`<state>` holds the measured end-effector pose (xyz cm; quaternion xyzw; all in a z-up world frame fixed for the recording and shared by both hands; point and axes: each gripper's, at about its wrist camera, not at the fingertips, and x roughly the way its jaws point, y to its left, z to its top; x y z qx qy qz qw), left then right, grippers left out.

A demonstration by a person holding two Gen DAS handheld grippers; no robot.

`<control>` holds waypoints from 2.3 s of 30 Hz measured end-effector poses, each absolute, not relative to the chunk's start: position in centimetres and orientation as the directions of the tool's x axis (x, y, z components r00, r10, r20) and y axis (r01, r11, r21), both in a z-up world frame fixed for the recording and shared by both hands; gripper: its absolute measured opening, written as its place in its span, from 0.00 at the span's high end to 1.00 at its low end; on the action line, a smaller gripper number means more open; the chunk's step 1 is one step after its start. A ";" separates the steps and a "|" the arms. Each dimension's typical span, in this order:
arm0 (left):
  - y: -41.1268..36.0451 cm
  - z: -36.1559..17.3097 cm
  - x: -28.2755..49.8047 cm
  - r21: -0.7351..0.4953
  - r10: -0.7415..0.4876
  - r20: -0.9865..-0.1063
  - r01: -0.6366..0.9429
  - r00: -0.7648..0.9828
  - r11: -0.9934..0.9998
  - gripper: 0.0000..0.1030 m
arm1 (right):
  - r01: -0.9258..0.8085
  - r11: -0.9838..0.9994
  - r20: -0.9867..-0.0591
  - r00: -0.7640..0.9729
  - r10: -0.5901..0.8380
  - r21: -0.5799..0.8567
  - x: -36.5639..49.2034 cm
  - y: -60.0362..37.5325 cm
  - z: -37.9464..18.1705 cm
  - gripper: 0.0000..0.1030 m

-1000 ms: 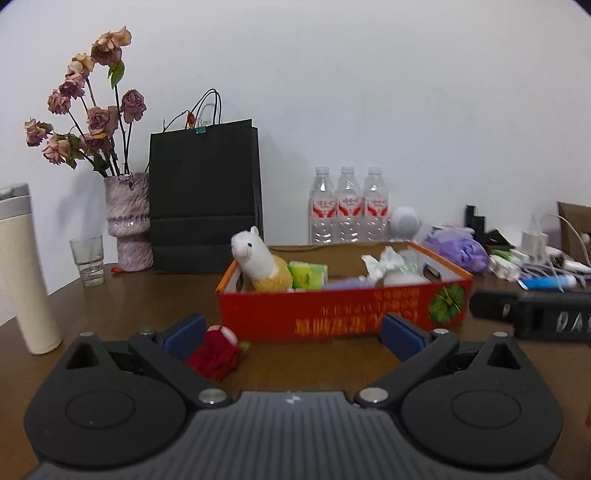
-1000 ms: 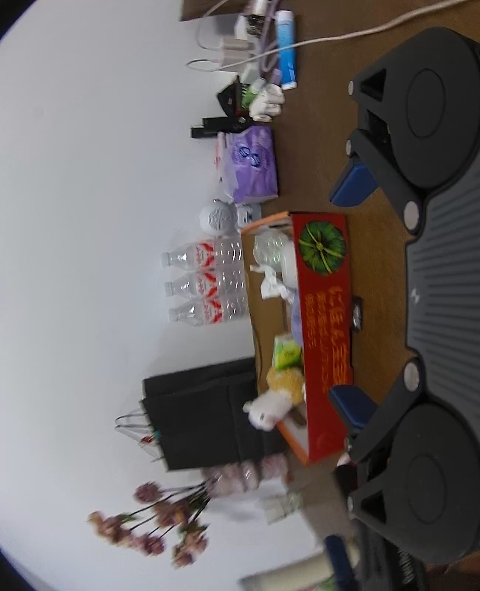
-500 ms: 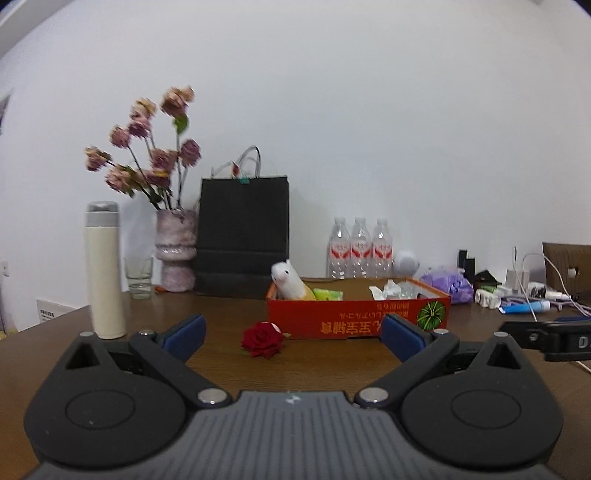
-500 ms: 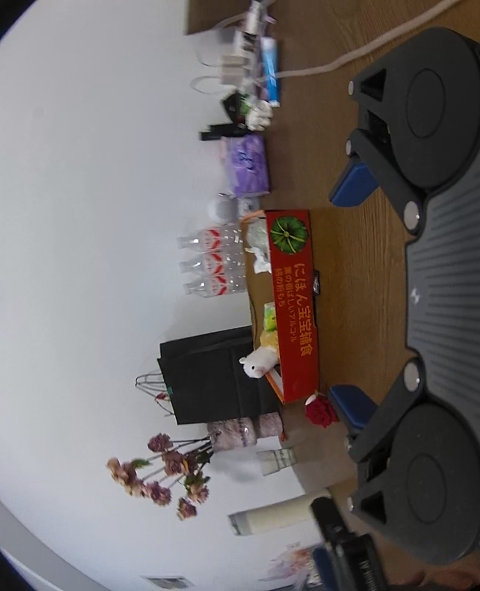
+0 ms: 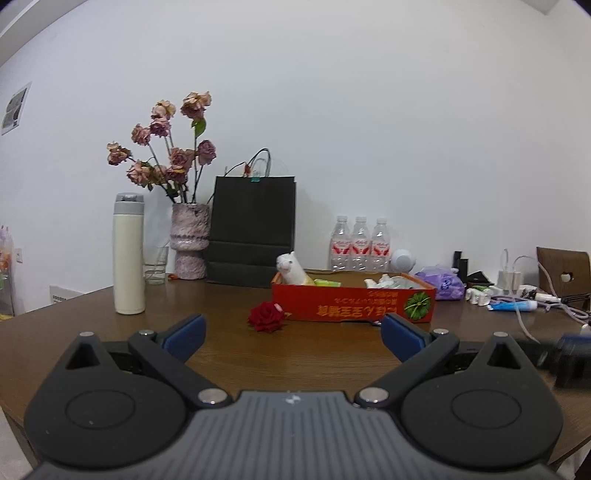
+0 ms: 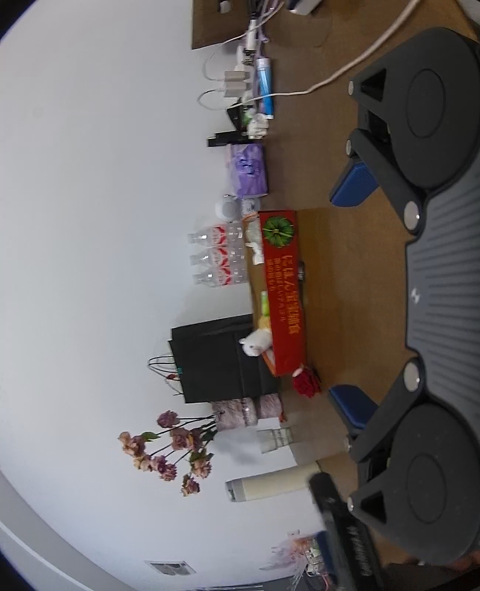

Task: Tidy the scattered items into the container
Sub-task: 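Withdraw both tools from the box toward the red rose and hair tie, then grasp the red rose with the left tool while the right tool grasps the black hair tie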

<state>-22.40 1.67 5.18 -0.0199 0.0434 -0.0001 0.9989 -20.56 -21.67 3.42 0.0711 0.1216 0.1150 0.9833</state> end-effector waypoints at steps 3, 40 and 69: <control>1.1 4.8 -22.2 -0.028 -0.026 -0.100 0.024 0.995 0.999 0.00 | -0.213 0.963 -0.256 0.934 0.251 0.168 -20.2 -21.5 2.7 0.00; 7.4 2.0 11.8 -0.082 -0.094 -0.491 0.062 0.866 0.995 0.13 | -0.163 0.986 -0.595 0.789 0.154 0.040 16.1 -15.2 0.2 0.59; 2.4 4.2 -9.5 -0.124 -0.045 -0.295 0.008 0.954 0.992 0.52 | -0.224 0.975 -0.488 0.849 0.201 0.013 -2.6 -18.6 4.0 0.81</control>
